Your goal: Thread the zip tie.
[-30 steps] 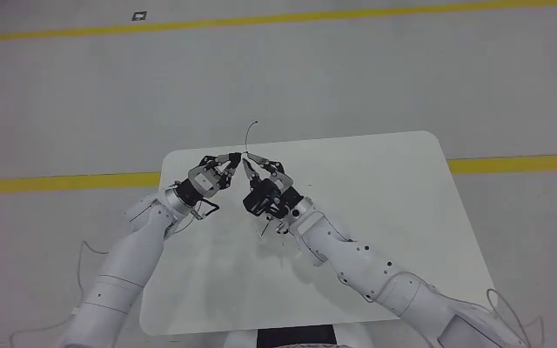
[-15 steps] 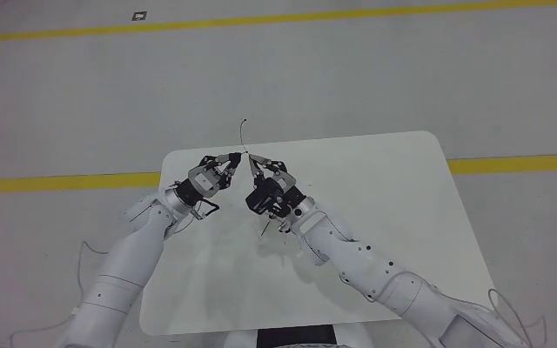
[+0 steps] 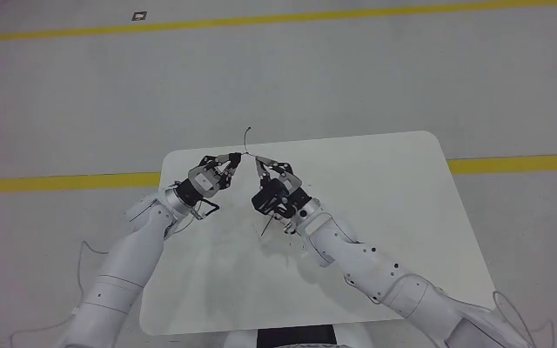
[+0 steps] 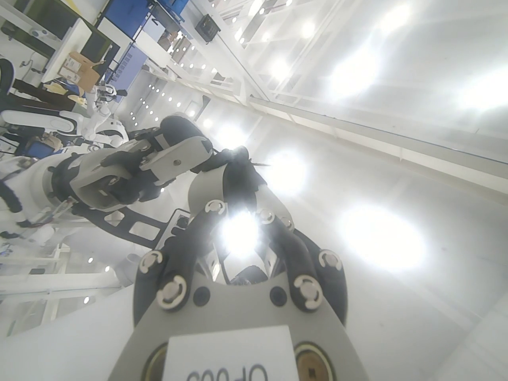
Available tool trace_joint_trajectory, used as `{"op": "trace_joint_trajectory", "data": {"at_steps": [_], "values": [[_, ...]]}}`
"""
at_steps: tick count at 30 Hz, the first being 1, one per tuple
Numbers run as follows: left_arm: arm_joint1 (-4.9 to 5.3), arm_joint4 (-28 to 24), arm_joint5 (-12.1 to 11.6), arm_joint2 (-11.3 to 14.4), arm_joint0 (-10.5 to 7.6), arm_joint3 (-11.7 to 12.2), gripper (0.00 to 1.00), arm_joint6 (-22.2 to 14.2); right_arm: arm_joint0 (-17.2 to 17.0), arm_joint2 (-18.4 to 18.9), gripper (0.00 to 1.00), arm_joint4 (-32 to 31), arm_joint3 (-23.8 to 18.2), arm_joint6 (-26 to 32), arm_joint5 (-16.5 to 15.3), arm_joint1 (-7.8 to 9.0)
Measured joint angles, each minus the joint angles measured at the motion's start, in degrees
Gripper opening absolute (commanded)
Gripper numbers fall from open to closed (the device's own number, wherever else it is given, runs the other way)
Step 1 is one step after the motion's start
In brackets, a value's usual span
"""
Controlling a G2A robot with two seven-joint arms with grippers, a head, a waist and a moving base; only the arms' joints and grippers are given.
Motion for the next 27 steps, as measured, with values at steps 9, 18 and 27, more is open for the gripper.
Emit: {"op": "trace_joint_trajectory", "data": {"at_steps": [9,18,27], "values": [[0.0,0.0,0.0,0.0,0.0,0.0,0.0,0.0,-1.5,1.59,0.0,0.0,-1.41,0.94,-0.08,1.22],[0.0,0.0,0.0,0.0,0.0,0.0,0.0,0.0,-2.45,2.85,0.0,0.0,-2.66,1.52,-0.14,2.42],[0.0,0.0,0.0,0.0,0.0,0.0,0.0,0.0,-3.17,3.69,0.0,0.0,-3.42,1.99,0.09,3.42]]}}
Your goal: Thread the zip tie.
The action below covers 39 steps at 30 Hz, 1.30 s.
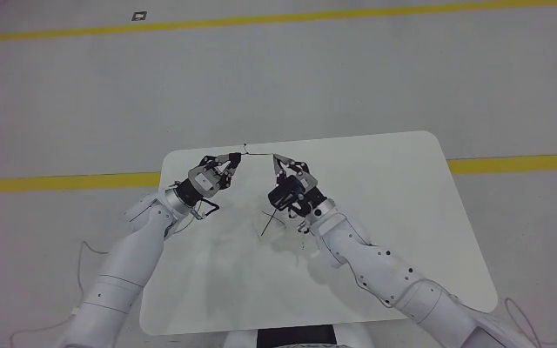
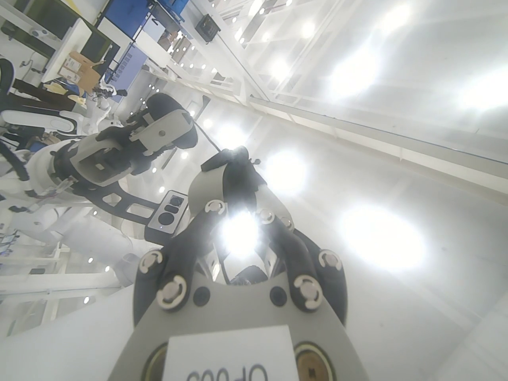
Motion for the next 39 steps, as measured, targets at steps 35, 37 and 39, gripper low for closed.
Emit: {"op": "trace_joint_trajectory", "data": {"at_steps": [35,37,39], "values": [[0.0,0.0,0.0,0.0,0.0,0.0,0.0,0.0,-0.83,1.82,0.0,0.0,-0.89,1.25,1.28,2.3],[0.0,0.0,0.0,0.0,0.0,0.0,0.0,0.0,-0.94,1.99,0.0,0.0,-0.92,1.32,1.32,2.43],[0.0,0.0,0.0,0.0,0.0,0.0,0.0,0.0,-1.08,2.21,0.0,0.0,-0.94,1.4,1.35,2.58]]}}
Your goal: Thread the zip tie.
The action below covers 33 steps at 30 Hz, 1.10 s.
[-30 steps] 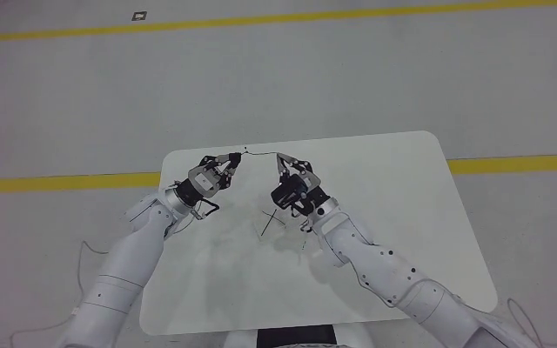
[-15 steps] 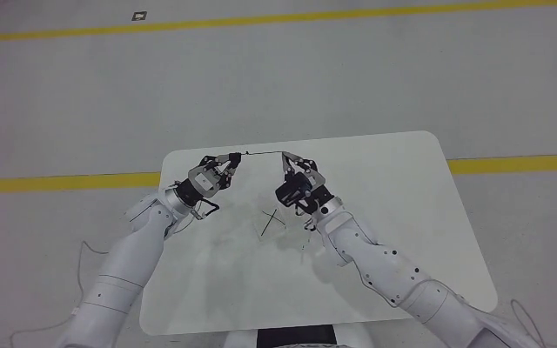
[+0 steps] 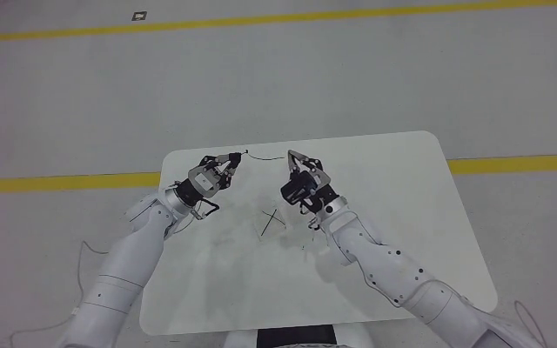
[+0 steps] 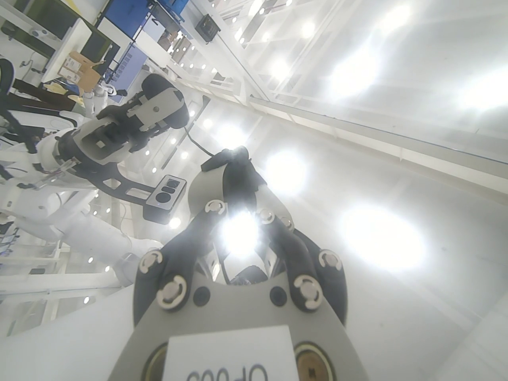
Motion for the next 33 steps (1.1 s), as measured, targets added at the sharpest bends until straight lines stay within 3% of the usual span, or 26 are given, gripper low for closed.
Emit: {"op": "trace_joint_trajectory", "data": {"at_steps": [7,8,9,10,12,24,31,33], "values": [[0.0,0.0,0.0,0.0,0.0,0.0,0.0,0.0,-0.71,1.26,0.0,0.0,-0.2,0.35,-0.08,0.63],[0.0,0.0,0.0,0.0,0.0,0.0,0.0,0.0,-0.91,1.5,0.07,0.0,-0.34,0.48,-0.69,0.74],[0.0,0.0,0.0,0.0,0.0,0.0,0.0,0.0,-1.24,1.95,0.49,0.19,-0.67,0.69,-2.29,0.89],[0.0,0.0,0.0,0.0,0.0,0.0,0.0,0.0,-1.42,2.34,1.0,0.37,-0.91,0.86,-3.69,0.99],[0.0,0.0,0.0,0.0,0.0,0.0,0.0,0.0,-1.51,2.69,1.0,0.49,-1.09,0.98,-4.91,1.06],[0.0,0.0,0.0,0.0,0.0,0.0,0.0,0.0,-1.71,3.13,1.0,0.97,-1.14,0.86,-5.13,1.05],[0.0,0.0,0.0,0.0,0.0,0.0,0.0,0.0,-4.13,10.62,1.0,5.89,-2.09,-2.6,-15.61,2.56],[0.0,0.0,0.0,0.0,0.0,0.0,0.0,0.0,-5.27,12.83,1.0,8.89,-2.75,-3.88,-20.12,3.01]]}}
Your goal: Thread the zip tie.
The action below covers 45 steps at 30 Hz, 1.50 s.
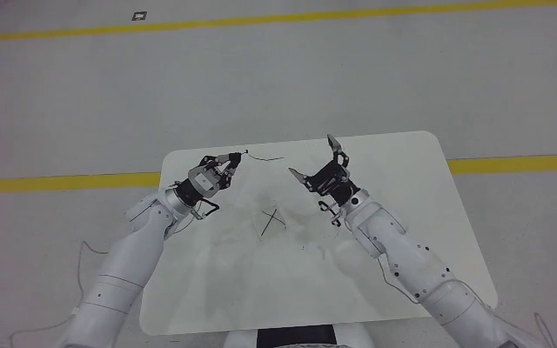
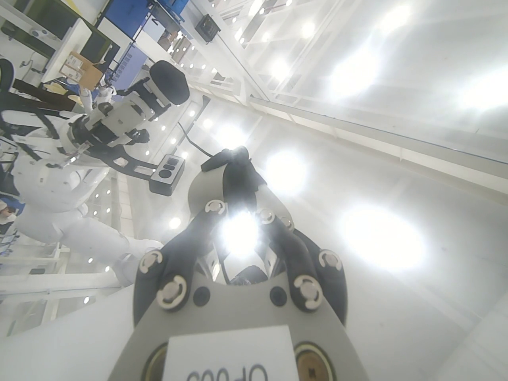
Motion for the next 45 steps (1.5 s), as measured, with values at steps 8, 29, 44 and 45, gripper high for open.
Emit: {"op": "trace_joint_trajectory", "data": {"at_steps": [8,29,44,45], "values": [[0.0,0.0,0.0,0.0,0.0,0.0,0.0,0.0,-0.35,1.53,1.0,1.51,0.14,0.11,-7.92,0.55],[0.0,0.0,0.0,0.0,0.0,0.0,0.0,0.0,-3.43,8.14,1.0,8.66,0.45,-0.87,-10.13,0.92],[0.8,2.74,-0.72,-3.17,2.62,-0.12,0.0,1.21,-3.42,8.14,1.0,8.66,0.45,-0.87,-10.12,0.92],[0.9,2.84,-0.78,-3.64,2.97,-0.01,0.0,1.14,-3.42,8.14,1.0,8.66,0.45,-0.87,-10.12,0.92]]}}
